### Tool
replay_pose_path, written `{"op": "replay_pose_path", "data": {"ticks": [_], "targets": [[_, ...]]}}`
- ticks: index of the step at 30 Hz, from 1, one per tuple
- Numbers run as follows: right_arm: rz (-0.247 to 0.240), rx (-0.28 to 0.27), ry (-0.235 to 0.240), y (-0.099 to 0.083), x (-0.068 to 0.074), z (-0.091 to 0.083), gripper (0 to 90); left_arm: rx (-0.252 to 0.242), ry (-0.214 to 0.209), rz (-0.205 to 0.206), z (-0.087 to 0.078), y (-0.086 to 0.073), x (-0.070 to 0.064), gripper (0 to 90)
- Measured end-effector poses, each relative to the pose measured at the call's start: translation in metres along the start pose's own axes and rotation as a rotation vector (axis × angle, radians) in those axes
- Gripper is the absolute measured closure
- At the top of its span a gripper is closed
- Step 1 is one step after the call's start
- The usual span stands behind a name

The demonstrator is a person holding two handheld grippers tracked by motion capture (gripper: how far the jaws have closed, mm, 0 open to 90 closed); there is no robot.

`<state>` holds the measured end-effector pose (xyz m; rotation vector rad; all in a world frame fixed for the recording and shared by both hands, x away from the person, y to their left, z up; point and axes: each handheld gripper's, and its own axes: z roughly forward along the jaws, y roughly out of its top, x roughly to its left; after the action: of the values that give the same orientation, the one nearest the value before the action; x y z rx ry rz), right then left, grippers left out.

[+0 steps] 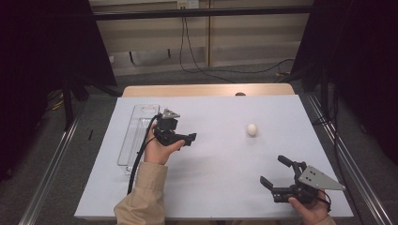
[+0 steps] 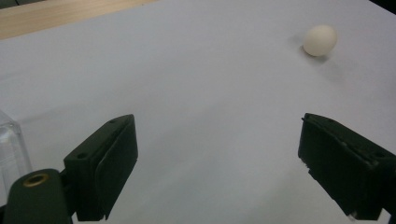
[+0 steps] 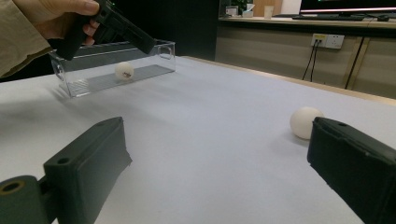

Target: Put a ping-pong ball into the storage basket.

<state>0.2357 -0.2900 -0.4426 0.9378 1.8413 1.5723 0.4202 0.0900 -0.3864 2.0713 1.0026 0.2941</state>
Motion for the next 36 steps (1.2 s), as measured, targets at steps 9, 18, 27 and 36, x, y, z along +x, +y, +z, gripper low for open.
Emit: {"op": "replay_pose_path", "data": {"ticks": [9,18,27,36], "targets": [[0.0,0.0,0.0,0.0,0.0,0.0,4.2,-0.014,-0.063,-0.024,0.004,0.001,-0.005,10.5],[0.0,-0.001,0.001,0.0,0.0,0.0,4.2,-0.002,-0.095,-0.004,0.014,0.002,-0.016,10.3],[-0.001,-0.003,0.001,0.0,0.0,0.0,4.2,0.009,-0.122,0.018,0.024,0.001,-0.02,9.9],[-0.002,-0.003,0.0,0.0,0.0,0.0,4.2,-0.022,-0.139,-0.009,0.028,0.002,-0.024,8.9]]}}
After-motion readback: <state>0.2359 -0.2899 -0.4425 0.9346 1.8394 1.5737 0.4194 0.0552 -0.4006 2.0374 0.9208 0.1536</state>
